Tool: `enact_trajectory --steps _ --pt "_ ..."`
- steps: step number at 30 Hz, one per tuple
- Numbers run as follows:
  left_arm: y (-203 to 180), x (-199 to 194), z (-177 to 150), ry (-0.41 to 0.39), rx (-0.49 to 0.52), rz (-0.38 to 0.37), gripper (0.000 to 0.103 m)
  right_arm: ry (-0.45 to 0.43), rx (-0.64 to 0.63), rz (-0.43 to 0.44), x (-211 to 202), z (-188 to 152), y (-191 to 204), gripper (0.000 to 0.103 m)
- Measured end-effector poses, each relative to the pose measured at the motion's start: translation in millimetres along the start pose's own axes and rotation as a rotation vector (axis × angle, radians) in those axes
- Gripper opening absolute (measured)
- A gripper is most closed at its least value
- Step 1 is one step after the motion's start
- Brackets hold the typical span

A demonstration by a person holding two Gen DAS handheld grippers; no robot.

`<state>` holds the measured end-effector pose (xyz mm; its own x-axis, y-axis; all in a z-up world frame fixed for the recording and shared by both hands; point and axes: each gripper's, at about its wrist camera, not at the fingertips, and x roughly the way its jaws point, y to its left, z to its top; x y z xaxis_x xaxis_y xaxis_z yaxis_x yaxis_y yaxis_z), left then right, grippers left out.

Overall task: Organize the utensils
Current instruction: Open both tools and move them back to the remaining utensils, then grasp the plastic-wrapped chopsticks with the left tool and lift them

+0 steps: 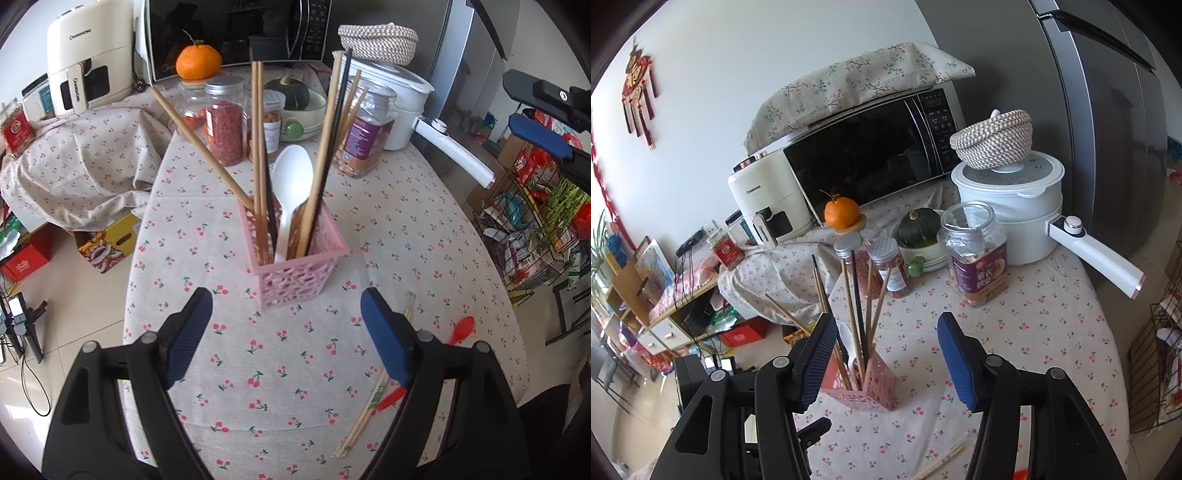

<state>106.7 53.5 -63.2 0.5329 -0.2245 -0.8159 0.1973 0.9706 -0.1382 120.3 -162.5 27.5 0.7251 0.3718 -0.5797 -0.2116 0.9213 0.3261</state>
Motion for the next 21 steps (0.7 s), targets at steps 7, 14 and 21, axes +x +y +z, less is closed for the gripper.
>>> enact_trajectory --steps 7,14,21 --pt "-30.2 34.3 -15.1 0.180 0.020 -0.105 0.083 0.132 0.037 -0.074 -1.0 -32.5 -47.2 0.074" --pt "-60.9 52.9 -25.1 0.252 0.084 -0.119 0.083 0.319 -0.020 -0.219 12.1 -75.7 -82.7 0.076" --pt "-80.8 68.8 -28.0 0.316 0.116 -0.199 0.063 0.482 0.091 -0.216 23.0 -113.2 -125.5 0.077"
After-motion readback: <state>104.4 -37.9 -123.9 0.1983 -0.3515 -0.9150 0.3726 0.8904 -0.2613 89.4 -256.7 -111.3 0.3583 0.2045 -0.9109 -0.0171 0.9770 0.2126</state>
